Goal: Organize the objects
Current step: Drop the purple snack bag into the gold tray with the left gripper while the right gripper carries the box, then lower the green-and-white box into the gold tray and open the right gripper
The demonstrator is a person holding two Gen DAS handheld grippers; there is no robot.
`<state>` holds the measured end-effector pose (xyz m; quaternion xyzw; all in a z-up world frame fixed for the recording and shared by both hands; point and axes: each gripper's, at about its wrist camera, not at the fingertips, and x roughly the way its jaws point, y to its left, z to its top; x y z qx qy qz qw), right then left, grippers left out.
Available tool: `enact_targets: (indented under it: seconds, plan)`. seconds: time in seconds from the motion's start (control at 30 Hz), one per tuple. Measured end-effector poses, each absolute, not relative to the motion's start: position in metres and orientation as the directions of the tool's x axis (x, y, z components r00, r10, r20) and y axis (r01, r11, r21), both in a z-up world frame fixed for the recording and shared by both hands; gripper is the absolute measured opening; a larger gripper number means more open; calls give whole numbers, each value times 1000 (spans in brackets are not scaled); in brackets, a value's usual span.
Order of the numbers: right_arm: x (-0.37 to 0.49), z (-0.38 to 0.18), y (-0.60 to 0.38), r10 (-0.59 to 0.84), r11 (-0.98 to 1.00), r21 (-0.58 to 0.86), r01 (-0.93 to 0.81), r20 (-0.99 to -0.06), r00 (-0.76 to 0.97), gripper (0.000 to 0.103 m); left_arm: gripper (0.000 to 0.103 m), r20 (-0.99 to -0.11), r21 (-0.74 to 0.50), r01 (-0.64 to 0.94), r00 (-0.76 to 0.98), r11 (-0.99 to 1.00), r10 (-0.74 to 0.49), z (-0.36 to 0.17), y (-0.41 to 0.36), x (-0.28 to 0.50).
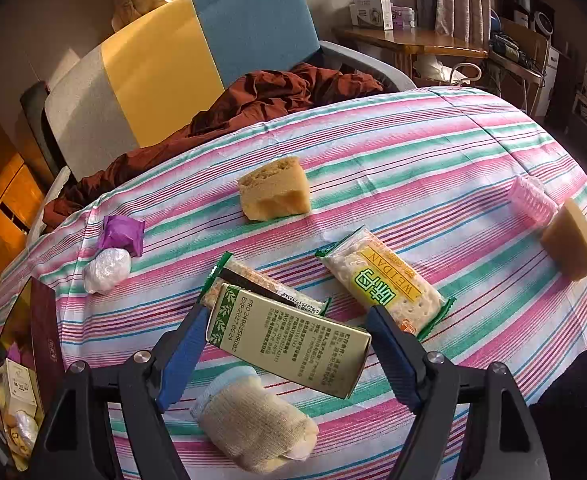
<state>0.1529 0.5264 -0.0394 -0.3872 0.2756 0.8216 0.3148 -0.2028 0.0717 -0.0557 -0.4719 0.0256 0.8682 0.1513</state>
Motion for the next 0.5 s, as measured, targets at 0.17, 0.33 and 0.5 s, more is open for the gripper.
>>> enact_targets:
  seconds: [0.17, 0.33, 0.5]
  plan:
    - [144, -26, 506, 268, -695, 250, -674, -779, -566, 81, 56, -754, -121, -285, -597, -951, 275, -19, 55, -175]
    - [110, -15, 451, 159, -785, 295, -544, -753, -638, 81, 58, -697, -98, -319, -655, -943, 294, 3, 40, -135]
    - [66, -6, 377, 5, -874, 327, -360, -733, -680, 81, 59, -677, -74, -335, -675, -939, 294, 6, 25, -100]
